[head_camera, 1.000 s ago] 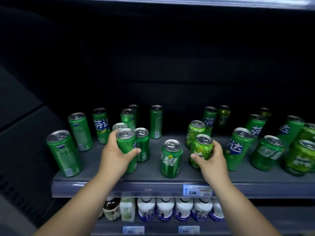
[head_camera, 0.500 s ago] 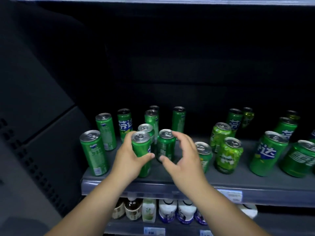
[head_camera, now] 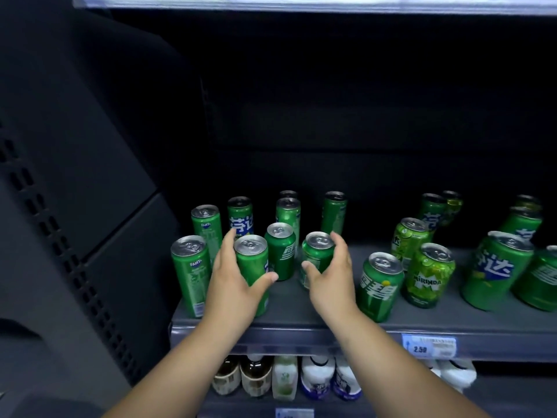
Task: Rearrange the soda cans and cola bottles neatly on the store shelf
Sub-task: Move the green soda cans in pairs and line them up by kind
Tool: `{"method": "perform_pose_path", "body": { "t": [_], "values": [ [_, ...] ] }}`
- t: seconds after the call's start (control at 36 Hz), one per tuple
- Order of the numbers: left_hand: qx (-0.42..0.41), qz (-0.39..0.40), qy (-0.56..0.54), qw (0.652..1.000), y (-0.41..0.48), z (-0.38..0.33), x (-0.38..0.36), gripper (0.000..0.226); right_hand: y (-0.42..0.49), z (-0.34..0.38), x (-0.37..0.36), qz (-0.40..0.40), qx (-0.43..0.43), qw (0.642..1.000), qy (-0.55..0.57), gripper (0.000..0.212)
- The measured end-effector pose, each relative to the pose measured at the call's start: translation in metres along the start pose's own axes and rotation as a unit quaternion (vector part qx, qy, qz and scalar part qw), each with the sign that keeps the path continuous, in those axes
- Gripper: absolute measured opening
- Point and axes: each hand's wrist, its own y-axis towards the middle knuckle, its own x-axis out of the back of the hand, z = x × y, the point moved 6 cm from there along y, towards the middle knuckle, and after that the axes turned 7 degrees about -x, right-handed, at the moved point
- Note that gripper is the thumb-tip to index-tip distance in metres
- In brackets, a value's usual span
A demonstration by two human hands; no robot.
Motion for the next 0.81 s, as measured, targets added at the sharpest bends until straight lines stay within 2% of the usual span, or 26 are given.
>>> {"method": "perform_pose_path", "body": {
  "t": [0.08, 0.25, 0.5, 0.67, 0.81],
  "values": [
    [-0.033, -0.007, 0.017, 0.999, -0.002, -0.01, 0.007, 0.105, -0.005, 0.001, 0.004, 0.001, 0.001, 1.0, 0.007, 0.073],
    [-0.11, -0.003, 0.064, 0.992, 0.004, -0.037, 0.011, 0.084, -0.017, 0.012, 0.012, 0.016, 0.035, 0.999, 0.024, 0.073],
    [-0.181, -0.042, 0.063, 0.981, 0.012, -0.08, 0.003, 0.066, -0.024, 0.037, 0.057, -0.002, 0.085, 0.994, 0.071, 0.073],
    [-0.179, -0.033, 0.022, 0.983, 0.015, -0.097, -0.023, 0.063, -0.018, 0.061, 0.106, -0.032, 0.138, 0.986, 0.092, 0.075],
    [-0.131, -0.041, 0.036, 0.99, 0.026, -0.087, -0.061, 0.073, -0.008, 0.067, 0.13, -0.017, 0.161, 0.984, 0.076, 0.075]
  ]
}}
